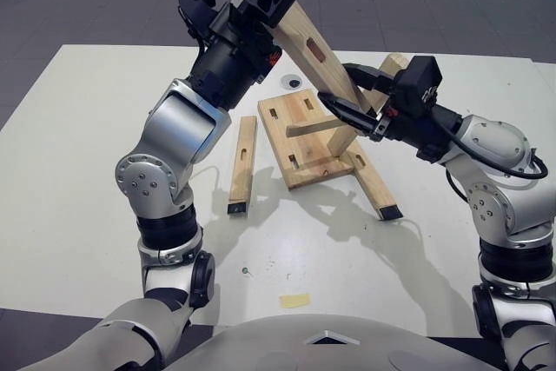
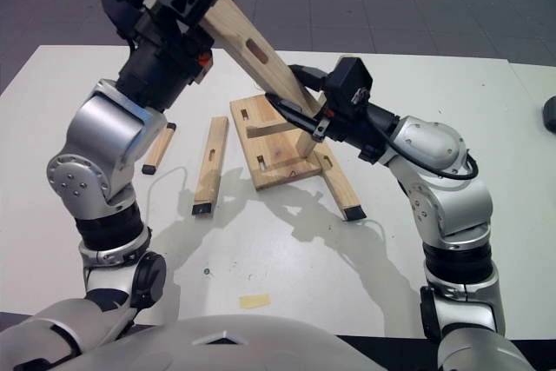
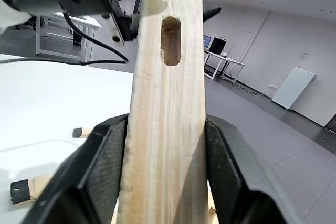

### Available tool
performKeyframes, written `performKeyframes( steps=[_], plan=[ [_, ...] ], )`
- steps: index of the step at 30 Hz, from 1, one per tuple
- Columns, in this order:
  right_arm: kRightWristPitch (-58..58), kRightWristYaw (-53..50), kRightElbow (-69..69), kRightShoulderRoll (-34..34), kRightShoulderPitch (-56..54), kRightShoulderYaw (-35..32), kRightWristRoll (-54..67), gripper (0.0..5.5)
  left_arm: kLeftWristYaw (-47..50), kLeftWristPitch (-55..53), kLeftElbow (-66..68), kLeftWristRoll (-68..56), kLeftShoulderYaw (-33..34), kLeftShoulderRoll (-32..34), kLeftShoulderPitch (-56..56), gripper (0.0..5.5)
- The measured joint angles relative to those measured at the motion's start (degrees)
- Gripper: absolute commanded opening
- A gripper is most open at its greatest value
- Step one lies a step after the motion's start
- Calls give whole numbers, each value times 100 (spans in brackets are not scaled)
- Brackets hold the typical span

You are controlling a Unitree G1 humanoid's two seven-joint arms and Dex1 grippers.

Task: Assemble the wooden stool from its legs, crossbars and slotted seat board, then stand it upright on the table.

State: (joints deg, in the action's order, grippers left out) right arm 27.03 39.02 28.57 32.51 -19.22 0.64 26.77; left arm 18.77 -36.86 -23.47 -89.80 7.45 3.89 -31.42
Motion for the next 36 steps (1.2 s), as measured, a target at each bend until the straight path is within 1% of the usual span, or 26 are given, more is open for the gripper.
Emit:
performKeyframes(
  steps=[3, 6, 12, 16, 36],
  plan=[
    [-47, 24, -44, 0, 3, 2, -71, 210, 8, 3, 10, 2, -2, 92, 9, 307],
    [-110, 73, -72, -1, 4, 4, -116, 210, -17, 12, 10, 21, -10, 135, 53, 263],
    [-231, 94, -145, -1, 6, 17, -268, 209, -53, 40, 11, 41, -48, 145, 149, 158],
    [-306, 114, -150, 0, 6, 21, -302, 208, -51, 54, 22, 126, -41, 192, 224, 128],
    [-504, 113, -350, 41, 6, 229, -644, 208, -208, 60, 179, 544, -76, 193, 384, 113]
  ],
)
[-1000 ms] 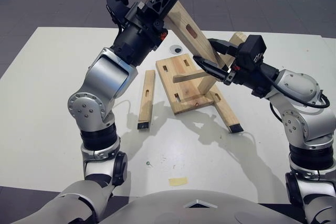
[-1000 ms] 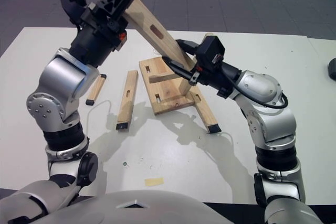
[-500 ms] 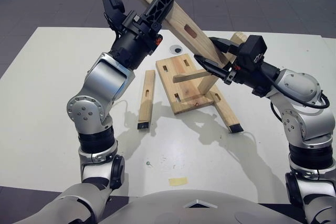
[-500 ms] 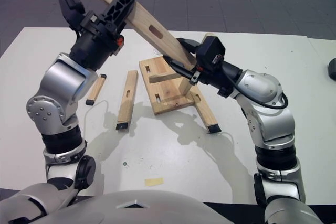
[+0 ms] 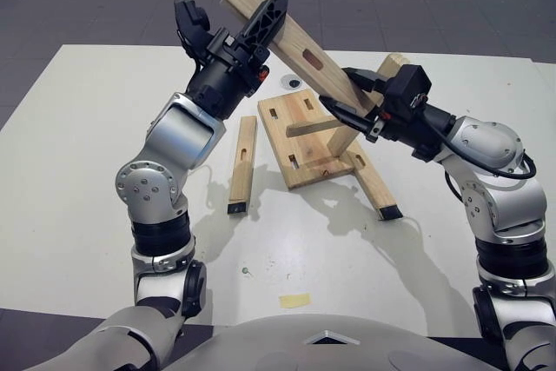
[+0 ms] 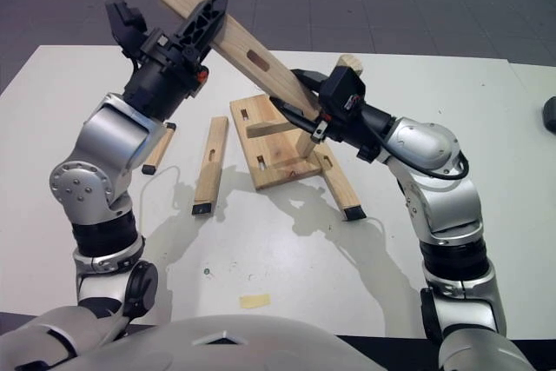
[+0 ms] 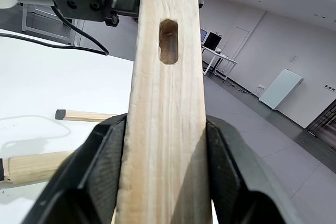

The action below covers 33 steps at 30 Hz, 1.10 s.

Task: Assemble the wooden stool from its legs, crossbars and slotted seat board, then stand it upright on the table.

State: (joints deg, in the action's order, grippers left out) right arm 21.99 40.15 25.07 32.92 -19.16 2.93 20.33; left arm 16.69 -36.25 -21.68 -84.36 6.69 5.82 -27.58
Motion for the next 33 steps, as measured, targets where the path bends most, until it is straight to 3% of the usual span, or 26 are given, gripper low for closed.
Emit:
performKeyframes(
  steps=[16, 17, 30, 33],
  plan=[
    [-69, -8, -109, -6, -23, 77, -61, 207, -256, -18, 66, 150, 29, 34, 64, 113],
    [-68, -9, -103, -9, -26, 80, -55, 244, -318, -30, 53, 149, 36, 70, 73, 113],
    [58, -99, -87, -6, -22, -16, -37, 449, -497, -62, -3, 143, 109, 225, 77, 105],
    [135, 193, 43, 247, 153, -330, 253, 494, -589, -48, -61, 195, 183, 285, 92, 104]
  ],
)
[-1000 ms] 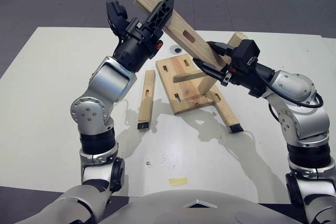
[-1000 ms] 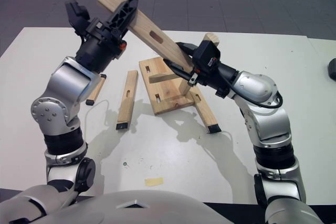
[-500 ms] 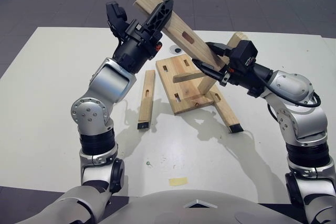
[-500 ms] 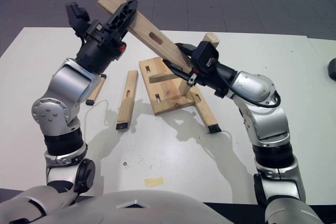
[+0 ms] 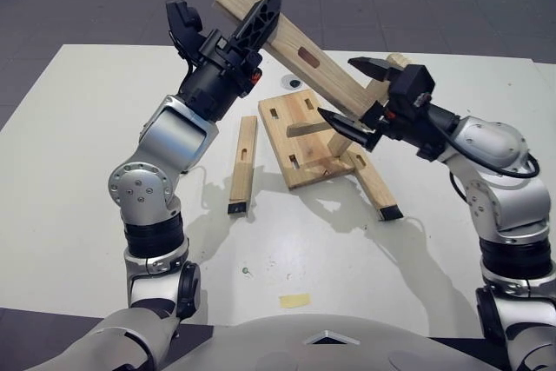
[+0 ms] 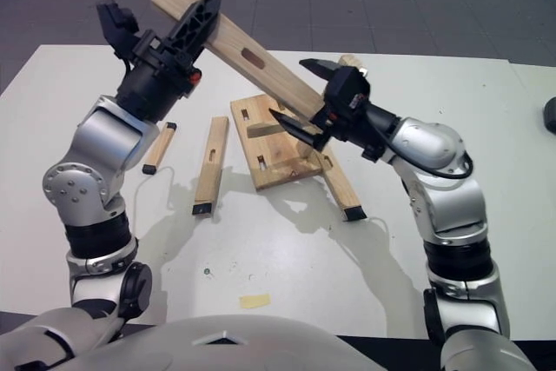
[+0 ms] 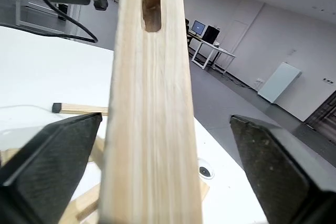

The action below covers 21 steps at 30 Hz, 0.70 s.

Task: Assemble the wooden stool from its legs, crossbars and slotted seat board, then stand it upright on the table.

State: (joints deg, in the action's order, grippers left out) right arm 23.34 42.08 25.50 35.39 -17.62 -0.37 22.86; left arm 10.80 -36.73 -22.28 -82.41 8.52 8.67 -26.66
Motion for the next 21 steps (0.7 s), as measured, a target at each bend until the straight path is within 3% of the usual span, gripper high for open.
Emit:
performKeyframes(
  steps=[3, 5, 8, 10, 14, 18, 21],
  plan=[
    [290, 570, 271, 379, 194, -603, 865, 539, -109, 9, -55, 218, 94, 209, 55, 104],
    [517, 776, 338, 525, 191, -1115, 1592, 540, -174, 10, -63, 427, 110, 348, 139, 104],
    [762, 258, -382, 577, -512, -2174, 2390, 540, -406, 148, -153, 1063, 183, 568, 355, 104],
    [627, -475, -988, 662, -958, -2356, 1868, 540, -683, 446, -409, 1582, 255, 752, 576, 104],
    [529, -1993, -2011, 460, -1130, -1732, 292, 540, -1102, 1186, -771, 2562, 465, 922, 1020, 104],
    [374, -2447, -2176, -459, -744, -347, -646, 540, -1377, 1534, -939, 2634, 417, 547, 1206, 104],
    [376, -2409, -2193, -716, -379, 244, -1007, 540, -1702, 1576, -1225, 2541, 253, 500, 1232, 104]
  ],
)
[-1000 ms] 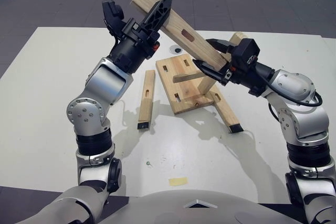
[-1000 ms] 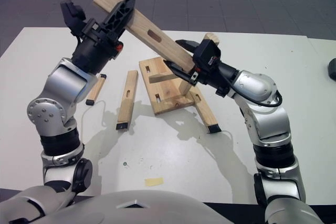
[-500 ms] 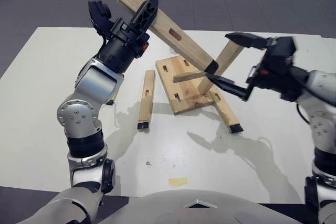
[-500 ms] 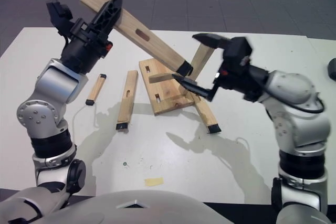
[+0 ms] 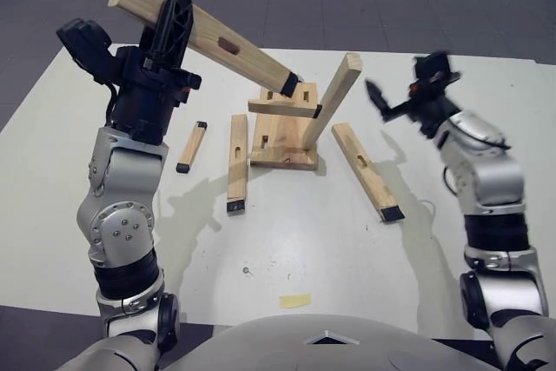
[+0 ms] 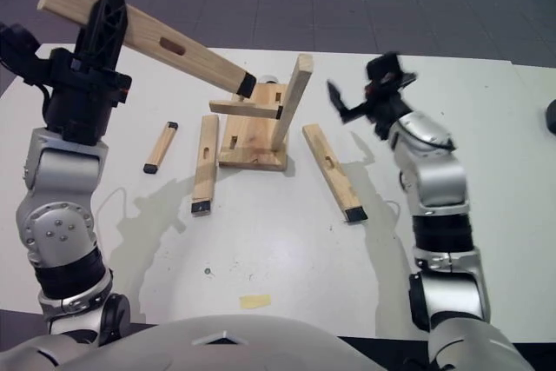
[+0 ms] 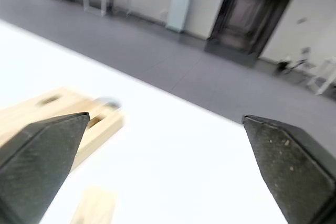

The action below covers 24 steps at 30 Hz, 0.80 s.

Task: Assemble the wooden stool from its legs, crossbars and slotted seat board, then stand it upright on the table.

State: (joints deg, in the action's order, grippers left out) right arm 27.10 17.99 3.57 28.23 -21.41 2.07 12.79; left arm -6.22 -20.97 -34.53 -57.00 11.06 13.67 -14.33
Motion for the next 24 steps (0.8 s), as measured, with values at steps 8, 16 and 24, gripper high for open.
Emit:
performKeyframes(
  steps=[8, 16, 24],
  plan=[
    [134, -16, 66, 26, 54, -214, -262, 540, 192, 367, -267, -188, 959, 94, 267, 104],
    [194, -484, -10, -158, 151, -731, -427, 540, 1577, -290, 290, -124, 1052, 82, 834, 104],
    [332, -773, 91, -533, 253, -804, -491, 540, 2101, -762, 1207, -16, 774, -82, 295, 103]
  ],
)
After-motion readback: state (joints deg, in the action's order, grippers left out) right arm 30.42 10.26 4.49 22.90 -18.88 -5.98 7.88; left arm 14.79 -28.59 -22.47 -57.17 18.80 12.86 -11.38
